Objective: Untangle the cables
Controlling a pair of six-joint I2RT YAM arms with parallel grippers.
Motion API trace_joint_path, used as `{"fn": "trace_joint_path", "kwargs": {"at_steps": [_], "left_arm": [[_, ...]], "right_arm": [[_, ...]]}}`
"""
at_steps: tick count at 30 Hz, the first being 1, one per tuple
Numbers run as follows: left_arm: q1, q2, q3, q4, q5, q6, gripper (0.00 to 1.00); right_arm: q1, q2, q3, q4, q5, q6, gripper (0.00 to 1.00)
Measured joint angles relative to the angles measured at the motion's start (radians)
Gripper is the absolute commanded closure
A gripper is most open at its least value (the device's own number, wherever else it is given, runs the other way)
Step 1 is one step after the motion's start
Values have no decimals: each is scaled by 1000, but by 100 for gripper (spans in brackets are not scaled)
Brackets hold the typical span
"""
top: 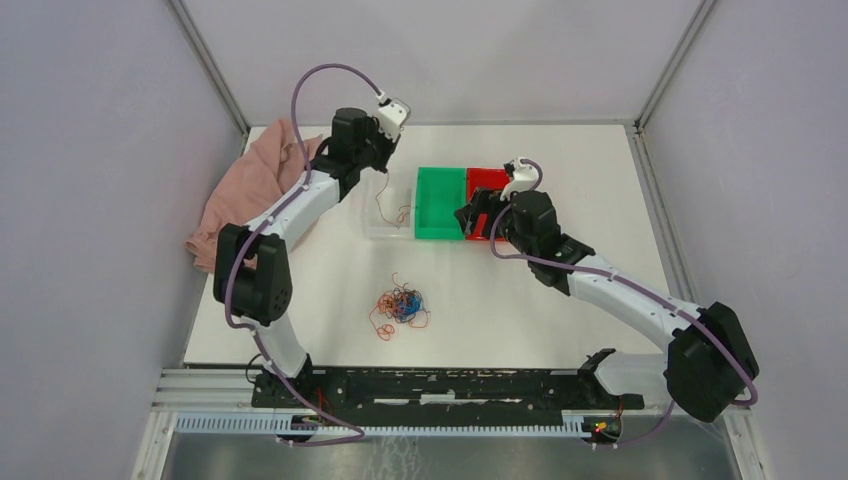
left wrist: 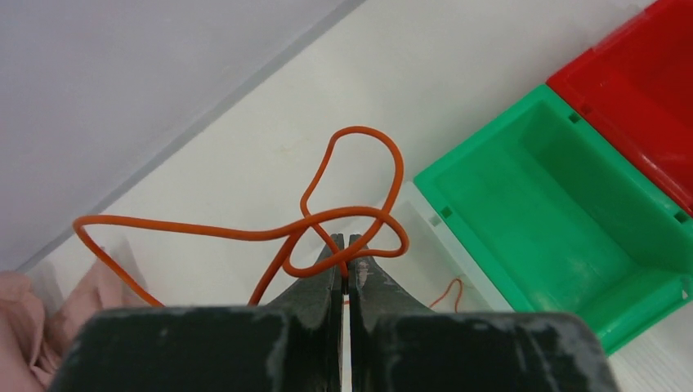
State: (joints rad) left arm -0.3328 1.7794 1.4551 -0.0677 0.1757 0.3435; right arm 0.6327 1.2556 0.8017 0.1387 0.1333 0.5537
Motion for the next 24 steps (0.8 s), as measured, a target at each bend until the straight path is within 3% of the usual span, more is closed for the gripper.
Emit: {"fn": "trace_joint_path", "kwargs": {"at_steps": [7, 14, 20, 24], "left_arm": [[-17, 45, -35, -93, 61, 16, 94], [-19, 101, -35, -184, 66, 32, 86], [-19, 123, -3, -306, 111, 57, 55], [-19, 161, 86, -419, 121, 92, 43]], "right_arm": [[-8, -3, -5, 1, 0, 0, 15], [-14, -29, -14, 0, 0, 0, 15], [-21, -40, -21, -2, 1, 0, 15], [-26, -48, -25, -2, 1, 0, 15]]}}
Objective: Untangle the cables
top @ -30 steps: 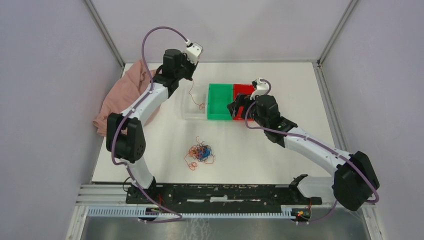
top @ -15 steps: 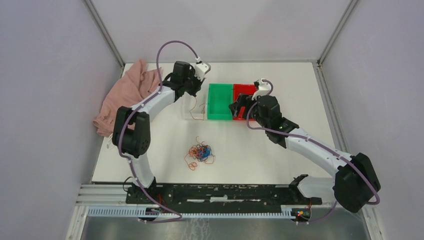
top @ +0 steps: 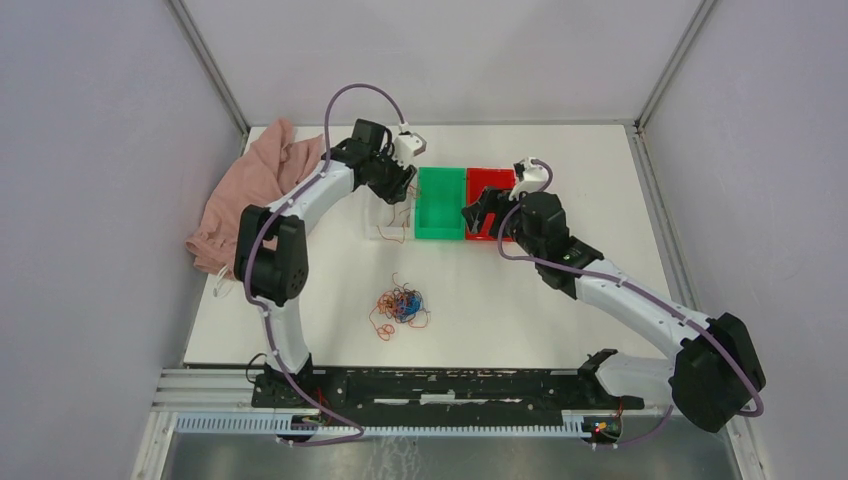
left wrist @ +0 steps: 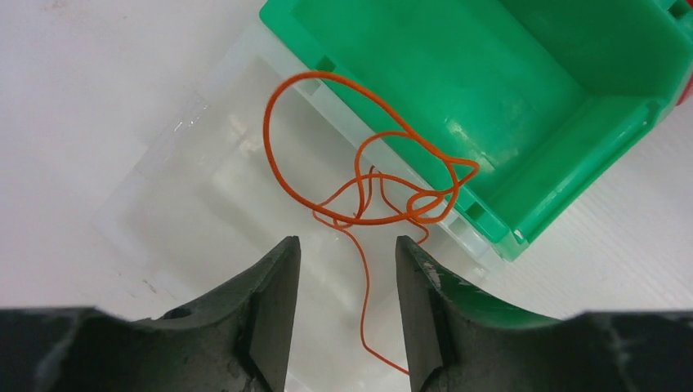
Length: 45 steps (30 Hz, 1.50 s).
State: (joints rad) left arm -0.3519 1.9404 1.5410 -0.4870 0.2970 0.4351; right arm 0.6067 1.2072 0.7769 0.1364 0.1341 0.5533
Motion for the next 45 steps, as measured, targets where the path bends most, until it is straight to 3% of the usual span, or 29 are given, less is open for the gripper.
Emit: {"fn": "trace_joint_path", "kwargs": {"at_steps": [16, 20, 23, 25, 27, 33, 38, 45], "left_arm": [[15, -43, 169, -310, 51, 86, 43], [32, -19, 329, -517, 134, 152, 56], [61, 41, 531, -648, 249, 178, 53], [80, 53, 580, -668, 308, 180, 46], [90, 36, 537, -636, 335, 171, 43], [14, -51, 173, -364, 262, 84, 42], [-55, -30, 126, -187, 127, 18, 41], [-35, -29, 105, -3, 8, -31, 43]], "right_arm": [[-11, -8, -2, -3, -4, 0, 15], [-14, -8, -2, -4, -6, 0, 15], [-15, -8, -2, -5, -13, 0, 15], [-17, -8, -2, -5, -18, 1, 15], [-18, -8, -2, -5, -21, 3, 15], [-20, 1, -2, -5, -31, 11, 15], [-20, 14, -2, -5, -48, 19, 16], [-20, 17, -6, -3, -52, 26, 17]]}}
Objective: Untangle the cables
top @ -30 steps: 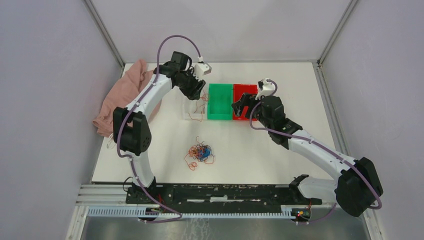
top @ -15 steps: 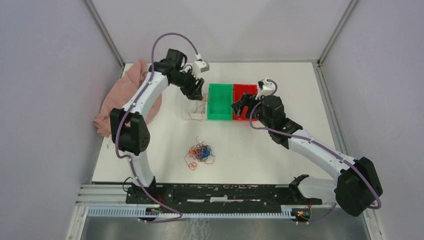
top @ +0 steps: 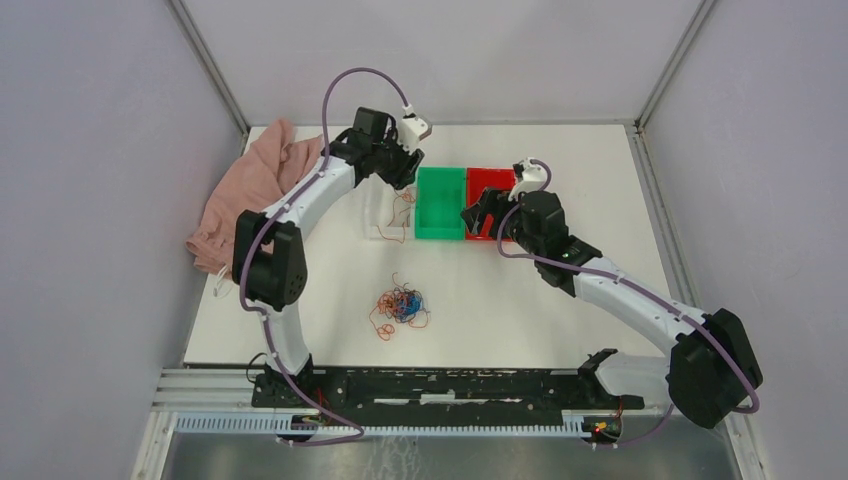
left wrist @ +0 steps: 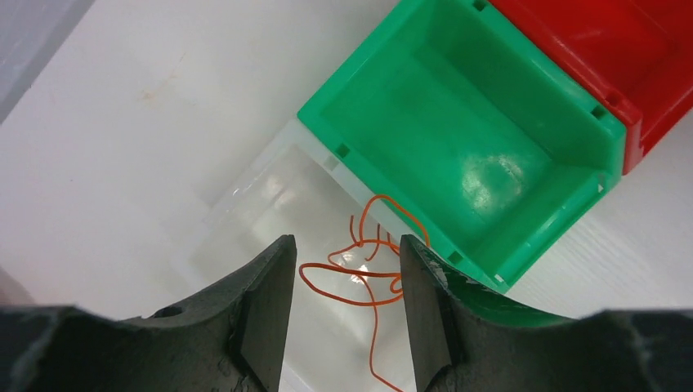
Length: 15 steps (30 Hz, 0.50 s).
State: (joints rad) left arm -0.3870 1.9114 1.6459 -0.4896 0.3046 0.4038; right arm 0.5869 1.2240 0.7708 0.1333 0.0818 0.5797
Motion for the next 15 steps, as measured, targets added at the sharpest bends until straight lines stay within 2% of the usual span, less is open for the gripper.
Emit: {"fn": "trace_joint_path", "kwargs": {"at_steps": [9, 15], "left_arm": [[18, 19, -106, 87, -94, -7, 46], [74, 23, -164, 135, -143, -4, 46]], "right_arm": [[-1, 3, 0, 0, -3, 0, 17], [-6, 3, 0, 0, -3, 0, 17]]}}
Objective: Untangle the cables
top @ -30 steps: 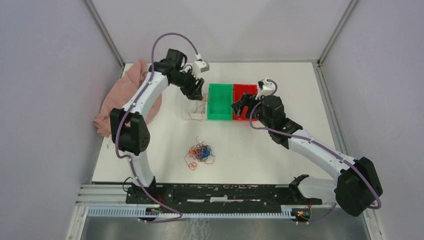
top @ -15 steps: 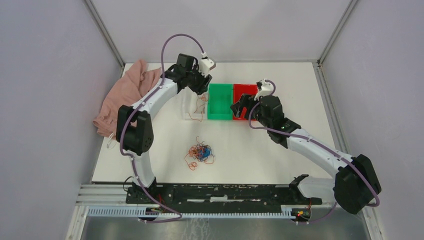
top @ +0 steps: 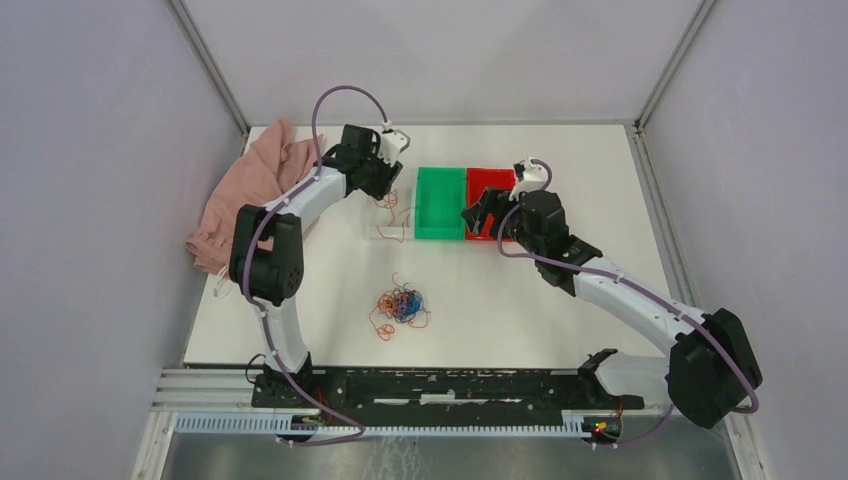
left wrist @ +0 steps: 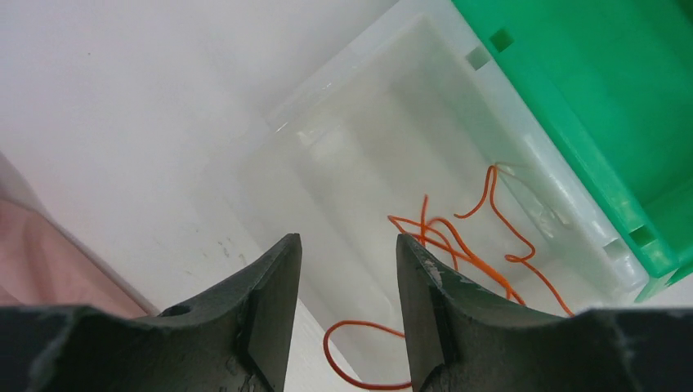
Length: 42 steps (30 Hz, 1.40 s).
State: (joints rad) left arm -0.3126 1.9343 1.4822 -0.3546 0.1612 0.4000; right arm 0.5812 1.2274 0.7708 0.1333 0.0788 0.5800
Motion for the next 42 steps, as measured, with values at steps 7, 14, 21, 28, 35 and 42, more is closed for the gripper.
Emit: {"fn": "trace_joint_path", "kwargs": {"at_steps": [7, 14, 21, 28, 35, 42], "left_arm": [[23, 0, -15, 7, 2, 8, 25], [23, -2, 103, -95, 105, 24, 19], [49, -77, 206, -167, 225, 13, 20], [193, -130, 200, -190, 282, -33, 23], [308, -130, 69, -182, 289, -110, 23], [324, -154, 1, -145, 305, -151, 24]], "right_arm": [[-2, 0, 0, 0, -8, -1, 17], [-2, 0, 0, 0, -30, -2, 19], [15, 71, 26, 14, -133, -37, 20], [208, 368, 308, -88, -233, -292, 20], [285, 554, 568, -208, -379, -691, 17], [281, 782, 826, -407, -415, -981, 18]]}}
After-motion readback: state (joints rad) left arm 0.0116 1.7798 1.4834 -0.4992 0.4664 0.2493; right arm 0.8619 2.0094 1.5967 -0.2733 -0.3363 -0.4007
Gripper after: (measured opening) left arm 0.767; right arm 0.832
